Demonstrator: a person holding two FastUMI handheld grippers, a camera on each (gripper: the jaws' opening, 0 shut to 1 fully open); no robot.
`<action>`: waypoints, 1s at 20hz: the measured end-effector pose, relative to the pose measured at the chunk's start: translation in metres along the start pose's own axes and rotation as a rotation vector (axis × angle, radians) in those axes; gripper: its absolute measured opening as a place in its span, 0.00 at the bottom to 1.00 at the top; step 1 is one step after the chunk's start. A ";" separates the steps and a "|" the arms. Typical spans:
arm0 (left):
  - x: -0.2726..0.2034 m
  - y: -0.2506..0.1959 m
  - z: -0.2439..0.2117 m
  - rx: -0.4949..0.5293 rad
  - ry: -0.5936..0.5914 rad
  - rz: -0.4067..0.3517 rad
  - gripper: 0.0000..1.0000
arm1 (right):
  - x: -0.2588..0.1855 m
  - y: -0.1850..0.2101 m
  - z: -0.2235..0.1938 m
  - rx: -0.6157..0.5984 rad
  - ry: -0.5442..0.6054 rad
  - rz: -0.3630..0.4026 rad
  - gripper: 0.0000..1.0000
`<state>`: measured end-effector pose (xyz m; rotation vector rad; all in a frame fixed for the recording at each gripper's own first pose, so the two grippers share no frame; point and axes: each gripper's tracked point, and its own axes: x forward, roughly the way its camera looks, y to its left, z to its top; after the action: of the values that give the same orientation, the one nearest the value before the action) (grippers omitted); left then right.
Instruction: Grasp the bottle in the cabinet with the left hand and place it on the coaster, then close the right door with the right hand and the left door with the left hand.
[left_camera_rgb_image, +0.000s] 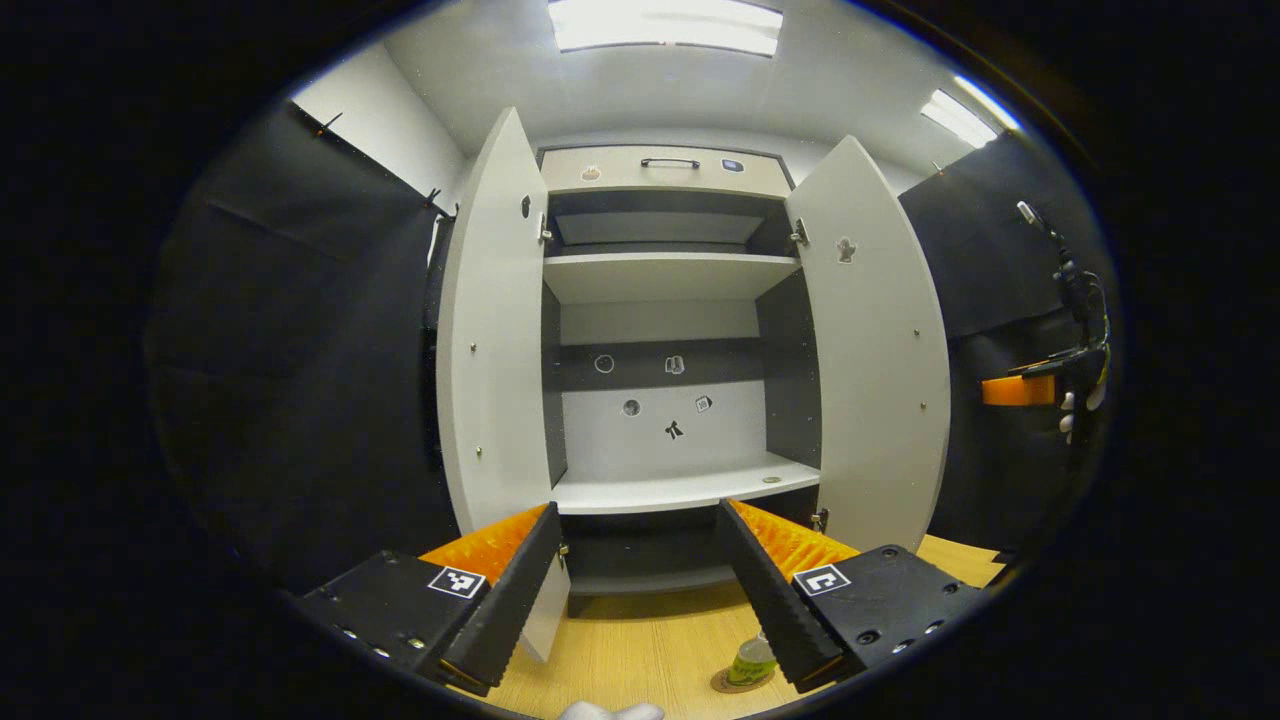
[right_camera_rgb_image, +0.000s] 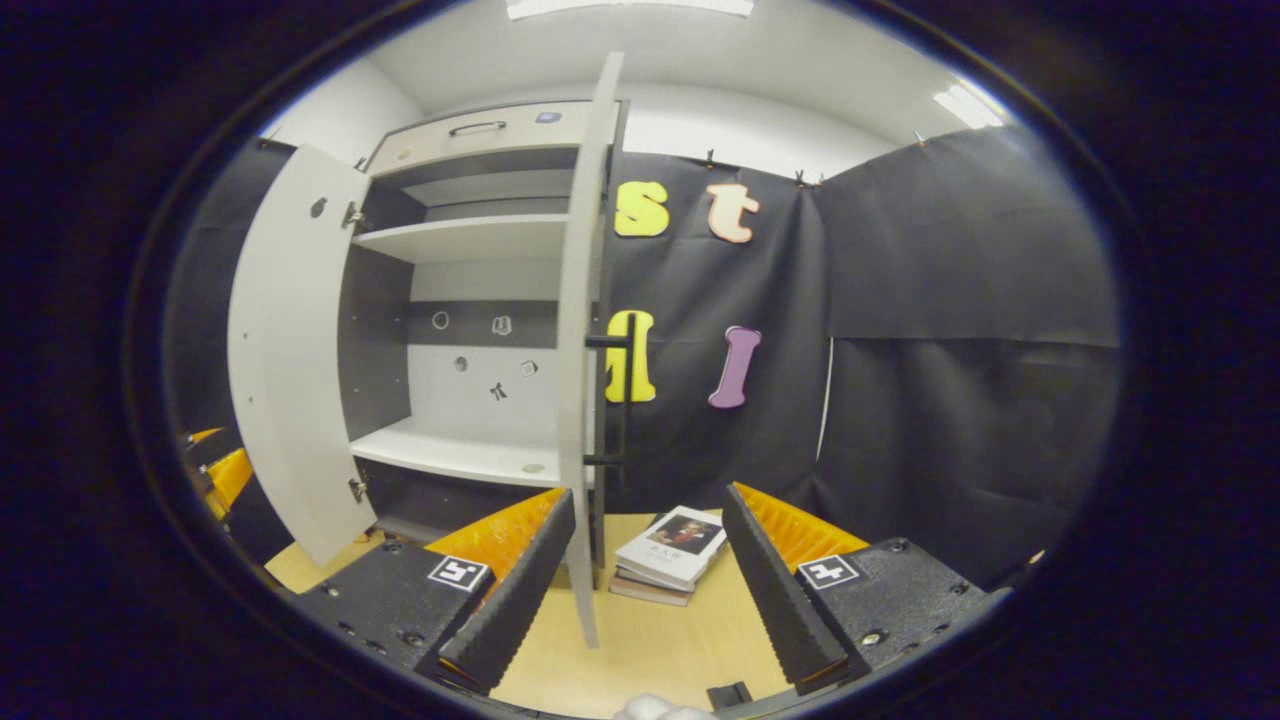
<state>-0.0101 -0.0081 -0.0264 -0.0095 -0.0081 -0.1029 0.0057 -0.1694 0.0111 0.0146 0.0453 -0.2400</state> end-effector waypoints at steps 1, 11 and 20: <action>-0.001 0.003 0.000 -0.001 0.015 0.018 0.96 | 0.010 -0.013 0.006 0.005 -0.008 -0.006 0.96; -0.007 -0.002 0.021 0.051 0.062 0.188 0.96 | 0.105 -0.066 0.038 0.094 0.003 0.148 0.98; -0.005 -0.020 0.021 0.006 0.071 0.209 0.96 | 0.112 -0.004 0.044 0.079 -0.002 0.325 0.98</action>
<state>-0.0170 -0.0273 -0.0052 -0.0002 0.0629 0.1060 0.1154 -0.2007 0.0501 0.1001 0.0307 0.0837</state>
